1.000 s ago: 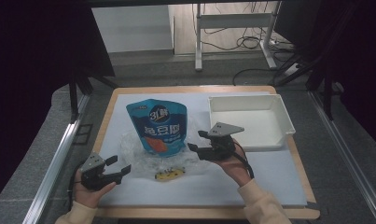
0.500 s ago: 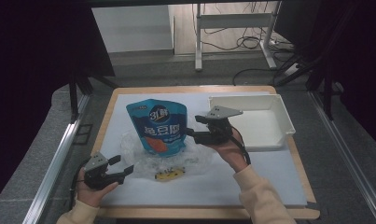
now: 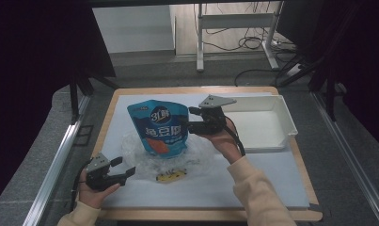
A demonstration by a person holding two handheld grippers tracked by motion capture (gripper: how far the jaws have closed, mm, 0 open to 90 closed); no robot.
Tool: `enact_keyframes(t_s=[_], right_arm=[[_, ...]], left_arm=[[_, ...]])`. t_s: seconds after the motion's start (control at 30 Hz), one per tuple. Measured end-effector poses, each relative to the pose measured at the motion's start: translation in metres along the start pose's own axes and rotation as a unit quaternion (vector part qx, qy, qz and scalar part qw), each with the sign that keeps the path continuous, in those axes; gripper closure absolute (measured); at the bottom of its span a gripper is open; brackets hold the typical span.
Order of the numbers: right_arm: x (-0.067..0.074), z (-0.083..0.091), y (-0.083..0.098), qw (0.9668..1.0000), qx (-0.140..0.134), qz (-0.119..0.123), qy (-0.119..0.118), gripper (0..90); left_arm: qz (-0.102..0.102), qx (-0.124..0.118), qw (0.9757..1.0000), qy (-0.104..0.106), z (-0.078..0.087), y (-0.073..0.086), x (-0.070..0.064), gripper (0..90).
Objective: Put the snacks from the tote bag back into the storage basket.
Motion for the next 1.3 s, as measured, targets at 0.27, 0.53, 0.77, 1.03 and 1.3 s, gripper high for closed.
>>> enact_keyframes(t_s=[0.27,0.53,0.77,1.03,1.3], right_arm=[[0.000,-0.008,-0.011,0.9995,-0.014,-0.008,-0.029,55.4],[0.006,-0.019,-0.011,0.9986,-0.008,0.008,-0.051,71.9],[0.005,-0.020,-0.012,0.9966,-0.020,0.028,-0.076,79.1],[0.003,-0.021,-0.013,0.9936,-0.031,0.018,-0.107,83.7],[0.003,-0.024,-0.015,0.9925,-0.040,0.000,-0.115,86.2]], left_arm=[[0.000,0.001,1.0000,0.000,0.000,0.000,0.000,29.2],[-0.001,0.003,1.0000,0.000,-0.001,0.001,0.001,29.2],[0.001,0.001,1.0000,0.000,-0.001,0.001,0.000,29.1],[0.001,0.002,1.0000,0.000,-0.001,0.001,0.000,29.1],[0.000,0.001,1.0000,0.000,-0.001,0.001,0.000,29.1]])
Point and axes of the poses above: each handheld gripper's, and its own axes: z roughly backward along the jaws, y roughly out of its underside, x roughly to its left, the point moved 8 cm from there along -z, roughly forward along the jaws
